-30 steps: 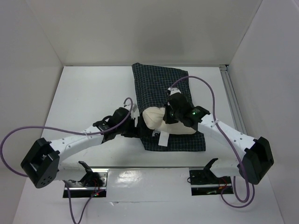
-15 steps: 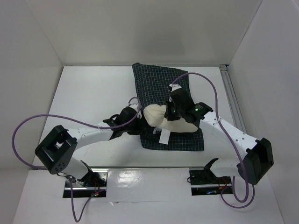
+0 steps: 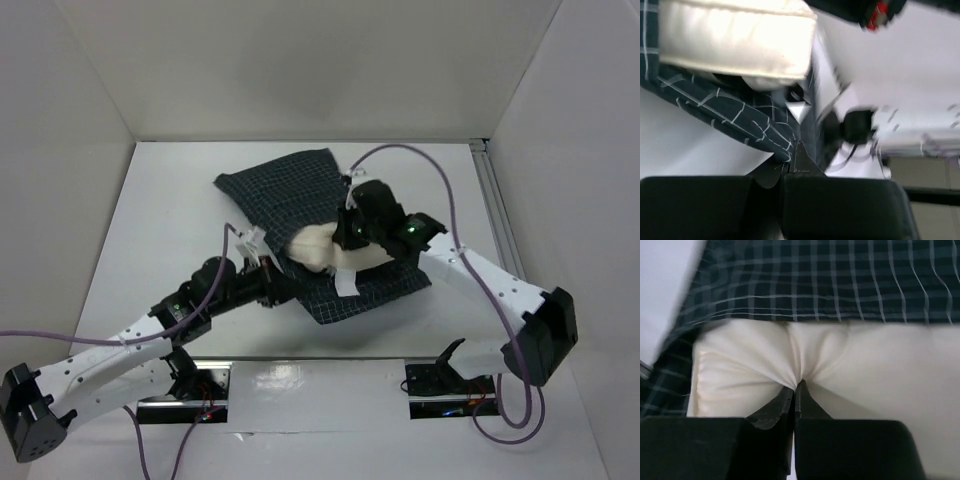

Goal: Put the pillow into the pillowcase

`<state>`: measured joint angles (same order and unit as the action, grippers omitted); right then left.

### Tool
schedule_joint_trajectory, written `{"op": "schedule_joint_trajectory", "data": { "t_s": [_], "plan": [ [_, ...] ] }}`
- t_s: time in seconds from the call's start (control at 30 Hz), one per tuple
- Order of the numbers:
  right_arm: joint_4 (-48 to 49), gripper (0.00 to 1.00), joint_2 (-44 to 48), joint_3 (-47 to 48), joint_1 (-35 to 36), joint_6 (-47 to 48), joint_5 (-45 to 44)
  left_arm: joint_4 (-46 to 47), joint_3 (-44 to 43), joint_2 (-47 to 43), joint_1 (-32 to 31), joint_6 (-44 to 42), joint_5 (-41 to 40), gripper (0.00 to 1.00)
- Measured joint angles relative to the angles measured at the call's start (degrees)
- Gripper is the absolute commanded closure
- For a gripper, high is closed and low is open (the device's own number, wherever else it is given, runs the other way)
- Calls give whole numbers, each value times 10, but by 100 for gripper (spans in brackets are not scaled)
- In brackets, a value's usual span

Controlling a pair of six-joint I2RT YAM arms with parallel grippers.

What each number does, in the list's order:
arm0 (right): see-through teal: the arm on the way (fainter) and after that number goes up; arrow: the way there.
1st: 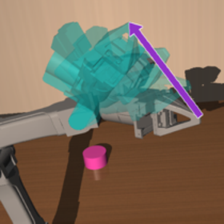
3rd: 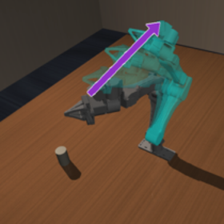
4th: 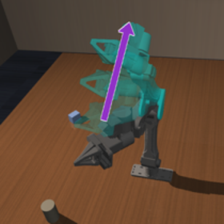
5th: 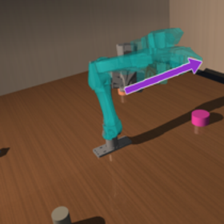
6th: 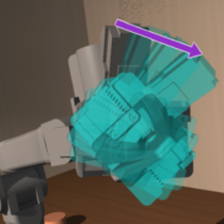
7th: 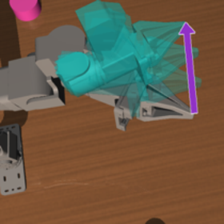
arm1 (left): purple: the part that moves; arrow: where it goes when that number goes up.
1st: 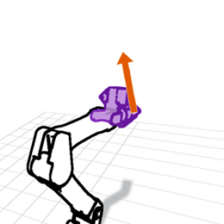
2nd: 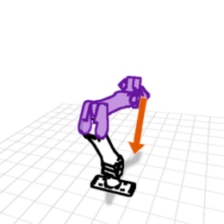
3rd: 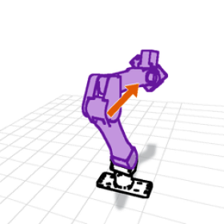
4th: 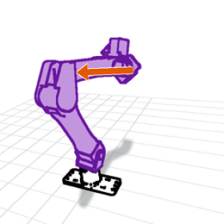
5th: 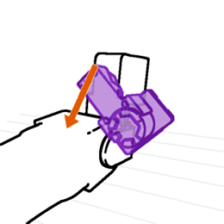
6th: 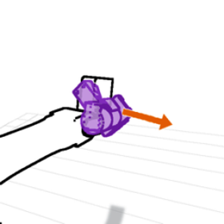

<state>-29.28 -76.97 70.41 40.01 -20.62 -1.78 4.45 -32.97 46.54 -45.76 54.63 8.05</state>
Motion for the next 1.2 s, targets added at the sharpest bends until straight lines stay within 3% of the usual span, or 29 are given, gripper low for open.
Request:
{"op": "schedule_joint_trajectory", "data": {
  "t_s": [0.1,0.2,0.37,0.5,0.6,0.7,0.73,0.77,0.8,0.83,0.87,0.93,1.0,1.1,1.2],
  "plan": [
    [22,100,-52,-92,2,-21,7,-23,75,-14,-47,42,-7,100],
    [27,100,-127,-98,-3,-38,27,-58,91,-10,-71,58,-13,100],
    [-25,100,-135,68,-12,-23,3,-104,-17,20,-72,39,-39,100],
    [21,100,-130,176,-20,-6,-8,-86,-102,40,-74,25,-49,100],
    [61,100,-124,146,-9,-4,2,-54,-101,50,-83,31,-41,100],
    [108,100,-129,35,-4,-8,28,-36,-49,68,-101,56,-51,100],
    [115,100,-138,-4,-4,-10,40,-42,-33,80,-108,64,-56,97],
    [119,100,-152,-40,-5,-12,56,-57,-22,91,-115,73,-57,79],
    [117,98,-166,-68,-4,-16,75,-81,-19,102,-121,77,-63,73],
    [117,68,-177,-86,-1,-18,90,-108,-20,110,-125,86,-66,63],
    [116,53,-179,-91,3,-23,104,-132,-32,115,-128,85,-69,41],
    [110,22,-153,-89,6,-14,102,-195,-79,115,-134,81,-81,23],
    [94,16,-104,-89,-2,-10,86,-241,-145,115,-136,69,-105,7],
    [78,17,-20,-88,-40,-7,66,-313,-265,139,-133,45,-155,8],
    [74,21,55,-90,-103,-14,55,-397,-404,225,-124,19,-214,9]
  ]
}}
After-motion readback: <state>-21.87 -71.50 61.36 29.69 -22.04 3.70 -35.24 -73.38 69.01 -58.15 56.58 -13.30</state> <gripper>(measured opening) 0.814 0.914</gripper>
